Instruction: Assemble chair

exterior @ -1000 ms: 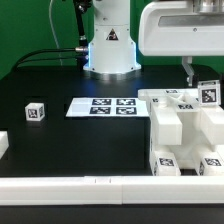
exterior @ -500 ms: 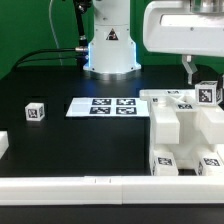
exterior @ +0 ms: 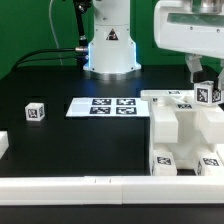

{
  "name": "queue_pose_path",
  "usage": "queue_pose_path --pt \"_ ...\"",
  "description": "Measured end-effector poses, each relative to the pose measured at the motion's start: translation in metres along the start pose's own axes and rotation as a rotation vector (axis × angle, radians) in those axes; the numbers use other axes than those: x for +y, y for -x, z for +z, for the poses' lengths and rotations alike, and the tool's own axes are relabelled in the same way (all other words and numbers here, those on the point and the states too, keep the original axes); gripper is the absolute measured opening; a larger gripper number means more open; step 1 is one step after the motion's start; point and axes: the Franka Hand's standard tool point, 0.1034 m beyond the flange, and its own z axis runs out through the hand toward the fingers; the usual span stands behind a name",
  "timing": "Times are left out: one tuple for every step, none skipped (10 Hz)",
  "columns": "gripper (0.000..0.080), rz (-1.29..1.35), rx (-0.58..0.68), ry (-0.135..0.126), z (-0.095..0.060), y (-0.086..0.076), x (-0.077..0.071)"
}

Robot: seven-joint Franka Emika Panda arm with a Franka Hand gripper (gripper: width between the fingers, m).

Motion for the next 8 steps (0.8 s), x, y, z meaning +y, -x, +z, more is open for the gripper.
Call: queue_pose_path --pt "0.0275 0.017 0.000 0.000 0.0000 0.0000 0.0000" --pt "0.0275 0.016 0.000 0.000 0.0000 0.0000 0.0000" --pt "0.0387 0.015 0.000 0.000 0.0000 -0.0001 0.0001" --pt "0.0524 -0.035 0.003 0.001 -0.0002 -0.0010 0.0001" --pt "0.0524 -0.116 0.007 0.002 -0.0010 -0.0017 -0.0004" --pt "0.0624 -0.245 0.026 0.008 -0.0024 -0.0017 -0.0026" --pt "0.0624 -0.403 0.037 -0.001 -0.0018 -0.0009 -0.0047" --pt "0.0645 -0.503 0.041 -0.002 0.0003 0.0002 -0.0031"
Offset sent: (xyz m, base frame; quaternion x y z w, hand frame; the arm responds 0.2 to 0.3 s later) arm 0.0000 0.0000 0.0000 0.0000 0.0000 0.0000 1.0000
